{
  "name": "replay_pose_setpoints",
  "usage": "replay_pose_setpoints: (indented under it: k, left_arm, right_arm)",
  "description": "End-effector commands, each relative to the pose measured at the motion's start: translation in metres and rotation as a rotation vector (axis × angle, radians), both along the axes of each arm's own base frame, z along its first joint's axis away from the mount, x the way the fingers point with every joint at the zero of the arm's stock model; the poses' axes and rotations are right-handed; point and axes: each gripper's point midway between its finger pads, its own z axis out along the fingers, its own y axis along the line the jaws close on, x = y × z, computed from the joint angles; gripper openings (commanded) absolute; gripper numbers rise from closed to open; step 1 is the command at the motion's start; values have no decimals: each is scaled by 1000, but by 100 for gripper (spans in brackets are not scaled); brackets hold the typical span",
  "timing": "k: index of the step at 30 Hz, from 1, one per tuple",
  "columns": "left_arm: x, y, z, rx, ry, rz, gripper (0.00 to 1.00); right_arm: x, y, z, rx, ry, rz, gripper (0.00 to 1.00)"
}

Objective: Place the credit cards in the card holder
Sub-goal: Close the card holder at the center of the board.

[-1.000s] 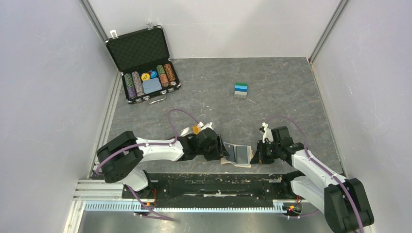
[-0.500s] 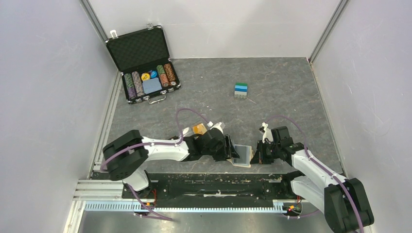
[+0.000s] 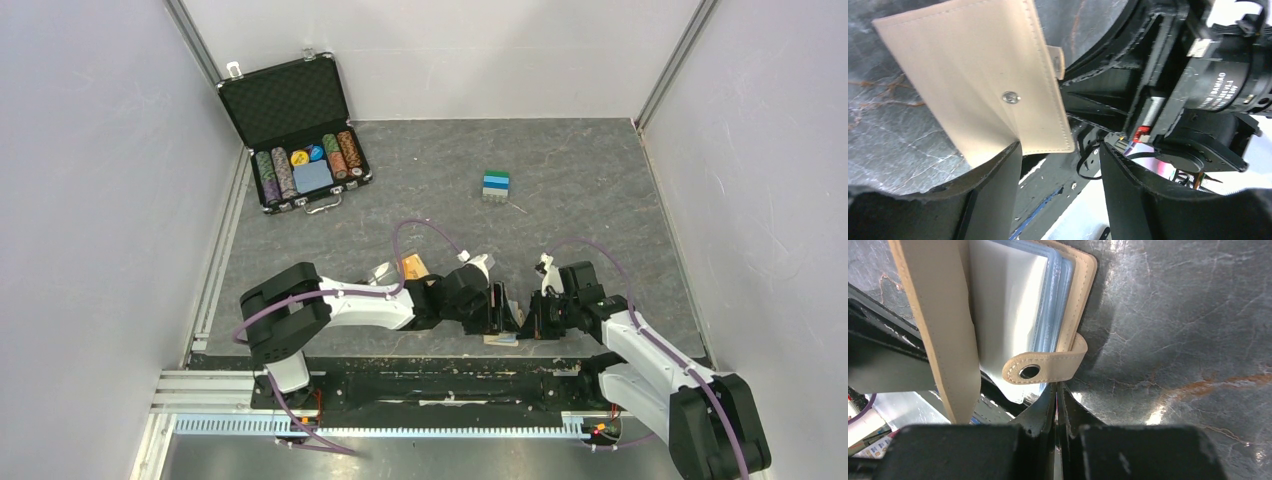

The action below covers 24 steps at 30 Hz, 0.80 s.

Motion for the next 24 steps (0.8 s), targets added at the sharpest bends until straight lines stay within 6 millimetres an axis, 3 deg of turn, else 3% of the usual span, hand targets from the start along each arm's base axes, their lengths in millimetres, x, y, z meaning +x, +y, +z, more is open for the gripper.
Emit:
replay_pose_setpoints:
  k: [1,5,9,16,24]
  left_arm:
    - [2,-15,9,-26,-51,-46,66]
    - [-3,-21,-1,-48,-9,-58,67]
    - [-3,-12,-16,9,-1,-43,72]
    - [-2,-4,-18,14,-3,-19,67]
    - [9,-1,2,-29,-41,-3,60]
  right_arm:
    - [-5,-3,-3,-20,19,-7,5]
    - [-6,-2,-1,-5,16,-14,5]
    - [-13,3,-4,39,36,-29,4]
    - [-20,12,0,123,42,-62,5]
    - [18,-9,49,-41,-114,-83,33]
